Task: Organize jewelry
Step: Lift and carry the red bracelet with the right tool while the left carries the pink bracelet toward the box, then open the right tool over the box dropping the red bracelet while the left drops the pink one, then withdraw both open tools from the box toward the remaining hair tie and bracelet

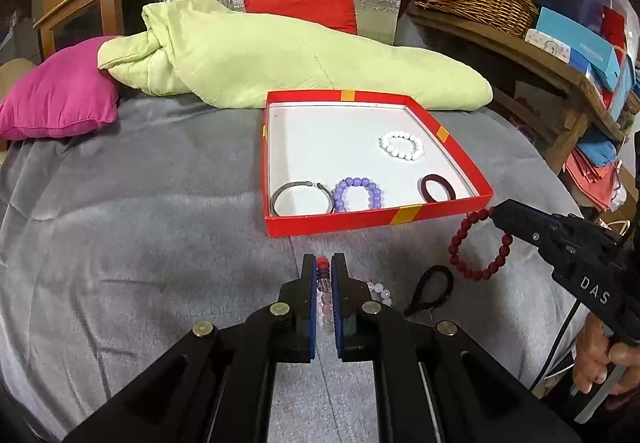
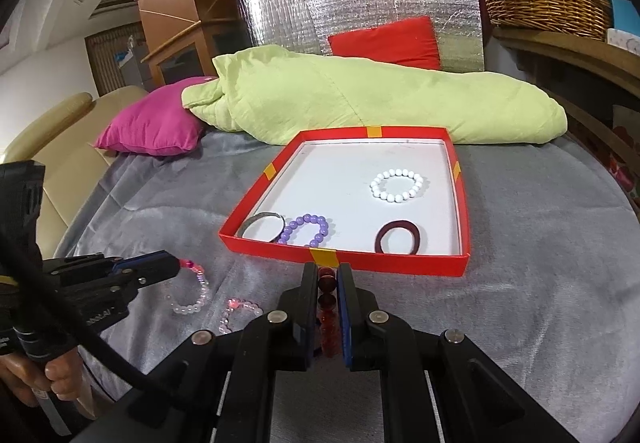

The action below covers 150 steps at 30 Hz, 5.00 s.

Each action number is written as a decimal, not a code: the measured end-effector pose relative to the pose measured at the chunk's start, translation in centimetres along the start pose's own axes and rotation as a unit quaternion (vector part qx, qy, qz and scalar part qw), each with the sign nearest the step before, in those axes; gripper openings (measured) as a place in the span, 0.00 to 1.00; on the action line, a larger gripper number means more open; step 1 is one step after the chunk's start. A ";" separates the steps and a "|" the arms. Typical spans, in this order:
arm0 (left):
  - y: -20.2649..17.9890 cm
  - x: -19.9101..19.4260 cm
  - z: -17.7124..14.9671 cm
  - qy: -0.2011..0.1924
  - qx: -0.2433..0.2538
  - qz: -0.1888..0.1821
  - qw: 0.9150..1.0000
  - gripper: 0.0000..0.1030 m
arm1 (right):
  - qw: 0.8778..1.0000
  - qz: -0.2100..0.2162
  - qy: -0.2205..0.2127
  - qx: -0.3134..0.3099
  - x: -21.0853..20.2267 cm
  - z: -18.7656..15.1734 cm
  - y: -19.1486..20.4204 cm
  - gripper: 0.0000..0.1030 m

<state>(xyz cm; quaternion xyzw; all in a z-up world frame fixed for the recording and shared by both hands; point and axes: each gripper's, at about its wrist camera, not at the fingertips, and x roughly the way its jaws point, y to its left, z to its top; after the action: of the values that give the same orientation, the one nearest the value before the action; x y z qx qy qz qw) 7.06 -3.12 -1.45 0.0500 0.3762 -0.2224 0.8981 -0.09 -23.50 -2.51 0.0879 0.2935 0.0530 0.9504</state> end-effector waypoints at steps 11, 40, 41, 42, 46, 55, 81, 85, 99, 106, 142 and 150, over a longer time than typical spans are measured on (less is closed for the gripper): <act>-1.0 0.6 0.9 -0.007 0.002 0.000 1.000 0.07 | 1.000 0.013 -0.014 0.007 0.0 0.9 0.2 0.10; -1.0 1.7 4.3 -0.067 -0.006 -0.012 0.998 0.07 | 0.991 0.032 -0.058 0.114 3.3 6.3 -4.9 0.10; -0.9 1.9 4.5 -0.071 -0.006 -0.012 0.997 0.07 | 0.991 0.033 -0.056 0.115 3.7 6.5 -4.9 0.10; -0.8 2.1 4.7 -0.074 -0.007 -0.012 0.997 0.07 | 0.991 0.035 -0.053 0.116 4.2 6.7 -5.0 0.10; -0.2 3.5 5.4 -0.072 -0.019 -0.013 0.997 0.07 | 0.991 0.041 -0.036 0.125 6.6 7.4 -4.9 0.10; 0.9 6.3 6.7 -0.069 -0.042 -0.014 0.997 0.07 | 0.989 0.059 -0.020 0.136 10.4 9.0 -4.2 0.10; 1.2 12.0 8.9 -0.042 -0.045 -0.004 0.998 0.07 | 0.980 0.089 0.018 0.179 16.1 10.2 -4.2 0.10; 0.9 12.8 8.7 -0.030 -0.043 0.013 0.999 0.07 | 0.978 0.082 0.028 0.189 16.7 9.9 -4.7 0.10; 0.8 13.7 8.4 -0.012 -0.045 0.023 0.999 0.07 | 0.977 0.057 0.047 0.202 17.1 9.2 -6.1 0.10; 0.8 14.1 8.2 0.005 -0.039 0.048 0.998 0.37 | 0.976 0.052 0.052 0.204 17.1 9.2 -6.3 0.14; 4.8 5.9 4.3 0.004 -0.054 0.183 0.982 0.67 | 0.980 0.023 0.048 0.193 8.1 8.3 -8.0 0.31; 4.2 4.8 2.7 0.016 -0.043 0.189 0.981 0.67 | 0.982 0.034 0.059 0.177 7.0 7.3 -5.9 0.31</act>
<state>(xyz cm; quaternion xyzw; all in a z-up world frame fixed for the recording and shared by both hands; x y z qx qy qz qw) 13.62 -1.82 -3.17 0.0853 0.3831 -0.0311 0.9192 10.09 -29.16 -1.57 0.2612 0.3509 0.0374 0.8985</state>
